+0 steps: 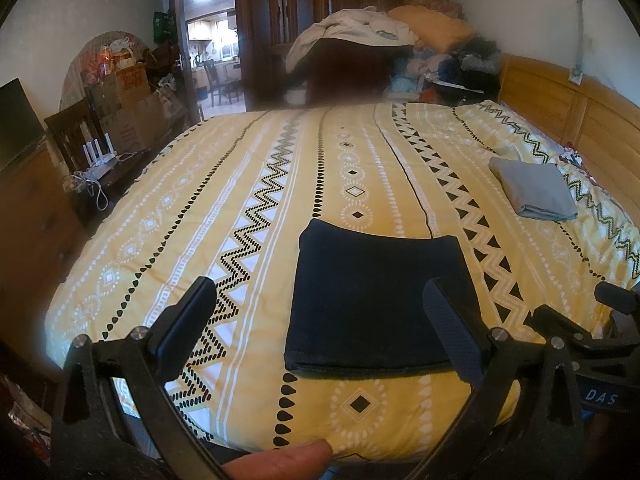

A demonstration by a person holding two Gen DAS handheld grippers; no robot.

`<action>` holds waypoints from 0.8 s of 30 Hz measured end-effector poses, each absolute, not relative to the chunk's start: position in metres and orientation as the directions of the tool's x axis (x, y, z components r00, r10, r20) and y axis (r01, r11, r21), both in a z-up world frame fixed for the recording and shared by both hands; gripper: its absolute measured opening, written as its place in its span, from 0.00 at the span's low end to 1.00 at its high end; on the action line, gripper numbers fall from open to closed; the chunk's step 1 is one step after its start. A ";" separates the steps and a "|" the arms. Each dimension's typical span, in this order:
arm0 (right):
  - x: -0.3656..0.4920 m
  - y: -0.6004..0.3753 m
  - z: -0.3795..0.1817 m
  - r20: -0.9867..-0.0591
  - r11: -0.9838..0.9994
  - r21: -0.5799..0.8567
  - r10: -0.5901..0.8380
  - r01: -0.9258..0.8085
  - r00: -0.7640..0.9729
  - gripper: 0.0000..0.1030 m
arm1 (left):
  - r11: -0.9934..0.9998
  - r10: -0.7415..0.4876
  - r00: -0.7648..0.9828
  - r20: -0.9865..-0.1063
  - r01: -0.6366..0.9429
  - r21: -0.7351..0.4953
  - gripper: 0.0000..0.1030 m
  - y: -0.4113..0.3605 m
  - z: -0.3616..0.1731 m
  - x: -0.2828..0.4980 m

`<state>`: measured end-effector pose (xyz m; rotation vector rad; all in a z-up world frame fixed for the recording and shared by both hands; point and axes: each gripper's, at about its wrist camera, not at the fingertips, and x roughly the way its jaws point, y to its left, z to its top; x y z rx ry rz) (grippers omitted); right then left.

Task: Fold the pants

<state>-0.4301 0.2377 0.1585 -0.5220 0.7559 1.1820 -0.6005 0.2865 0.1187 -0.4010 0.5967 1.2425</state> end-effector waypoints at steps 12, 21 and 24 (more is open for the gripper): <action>-0.430 0.240 0.153 -0.767 0.305 0.028 0.617 -0.952 0.175 1.00 | 0.286 0.748 0.200 -0.633 -0.958 0.035 1.00 0.289 0.112 -0.602; -0.425 0.244 0.149 -0.774 0.310 0.033 0.609 -0.950 0.172 1.00 | 0.280 0.737 0.196 -0.647 -0.959 0.029 1.00 0.292 0.108 -0.602; -0.425 0.244 0.149 -0.775 0.308 0.033 0.608 -0.951 0.170 1.00 | 0.279 0.734 0.192 -0.651 -0.960 0.032 1.00 0.293 0.106 -0.603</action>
